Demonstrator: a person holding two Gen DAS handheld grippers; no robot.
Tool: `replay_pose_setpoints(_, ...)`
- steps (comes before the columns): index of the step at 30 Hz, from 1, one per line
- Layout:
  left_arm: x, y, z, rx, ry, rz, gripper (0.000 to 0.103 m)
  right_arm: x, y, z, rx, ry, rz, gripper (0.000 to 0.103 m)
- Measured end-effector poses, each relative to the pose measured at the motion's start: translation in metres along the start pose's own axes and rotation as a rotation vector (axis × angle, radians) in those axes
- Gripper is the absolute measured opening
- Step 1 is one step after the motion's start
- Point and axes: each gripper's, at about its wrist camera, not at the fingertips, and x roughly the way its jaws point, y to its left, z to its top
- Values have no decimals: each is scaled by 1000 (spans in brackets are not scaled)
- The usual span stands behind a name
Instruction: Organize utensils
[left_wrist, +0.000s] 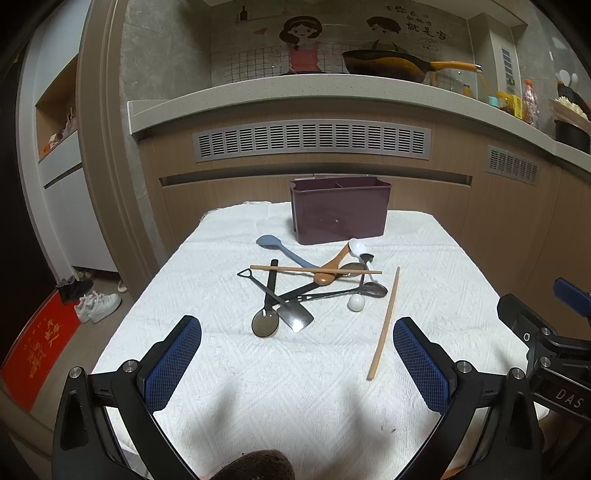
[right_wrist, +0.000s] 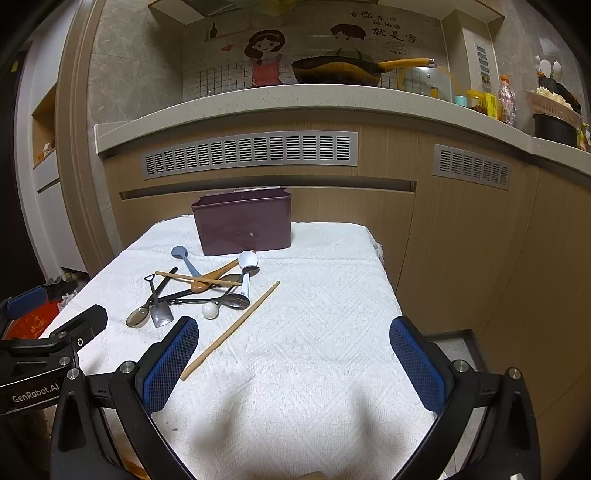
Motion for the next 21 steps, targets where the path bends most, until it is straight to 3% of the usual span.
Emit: replay_pose_setpoints(21,-8,2,-1,-6,-24,-10,103,0,-1,-2,3,3,5,103)
